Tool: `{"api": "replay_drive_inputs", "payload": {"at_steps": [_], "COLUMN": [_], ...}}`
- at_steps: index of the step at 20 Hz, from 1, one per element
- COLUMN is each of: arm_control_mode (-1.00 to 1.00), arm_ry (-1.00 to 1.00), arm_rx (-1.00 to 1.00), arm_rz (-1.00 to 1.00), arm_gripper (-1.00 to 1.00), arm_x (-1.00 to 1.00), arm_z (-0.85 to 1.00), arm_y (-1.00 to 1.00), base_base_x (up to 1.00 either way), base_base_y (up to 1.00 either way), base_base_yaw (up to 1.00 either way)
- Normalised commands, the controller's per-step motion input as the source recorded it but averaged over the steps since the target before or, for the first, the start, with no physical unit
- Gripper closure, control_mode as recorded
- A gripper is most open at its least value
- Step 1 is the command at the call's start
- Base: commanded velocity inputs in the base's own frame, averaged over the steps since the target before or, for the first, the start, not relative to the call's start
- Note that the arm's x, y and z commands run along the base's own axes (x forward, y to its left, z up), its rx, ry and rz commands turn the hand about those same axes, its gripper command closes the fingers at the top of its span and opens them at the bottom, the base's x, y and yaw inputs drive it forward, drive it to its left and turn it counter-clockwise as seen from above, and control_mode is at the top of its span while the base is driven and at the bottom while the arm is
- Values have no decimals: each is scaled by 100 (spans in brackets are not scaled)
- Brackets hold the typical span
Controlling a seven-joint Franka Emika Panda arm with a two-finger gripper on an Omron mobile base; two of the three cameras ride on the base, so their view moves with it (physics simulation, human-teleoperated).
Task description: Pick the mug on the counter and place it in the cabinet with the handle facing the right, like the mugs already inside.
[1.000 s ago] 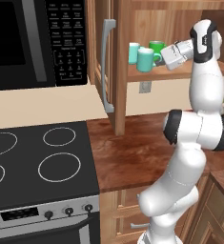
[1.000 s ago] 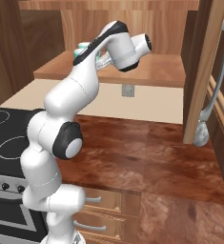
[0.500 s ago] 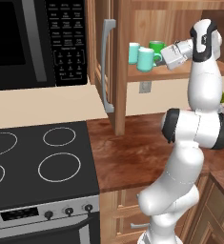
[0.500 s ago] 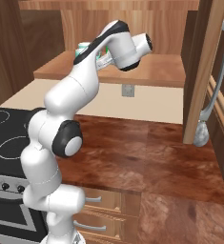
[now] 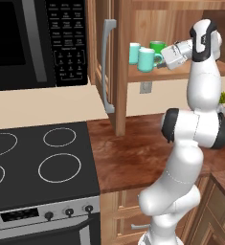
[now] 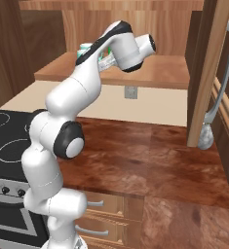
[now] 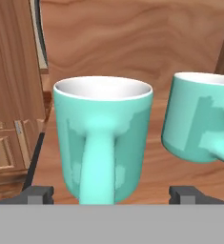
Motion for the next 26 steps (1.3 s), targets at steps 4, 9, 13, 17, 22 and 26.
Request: {"api": "replay_drive_inputs", "payload": {"at_steps": [4,9,13,17,22,26], "arm_control_mode": [-100,-100,-100,-100,-100,-100], "arm_ry": [0,0,-2,-3,-4,-7], "arm_rx": [-1,0,0,0,0,0], "arm_rz": [-3,-5,-3,-6,-9,-8], "arm_gripper": [-100,-100,-100,-100,-100,-100], "arm_x": [12,5,-6,-23,-30,-32], "arm_z": [0,0,0,0,0,-1], "arm_y": [-23,-18,0,-1,-2,2], "base_base_x": [0,0,0,0,0,0], "base_base_y": [0,0,0,0,0,0], "base_base_yaw": [0,0,0,0,0,0]}}
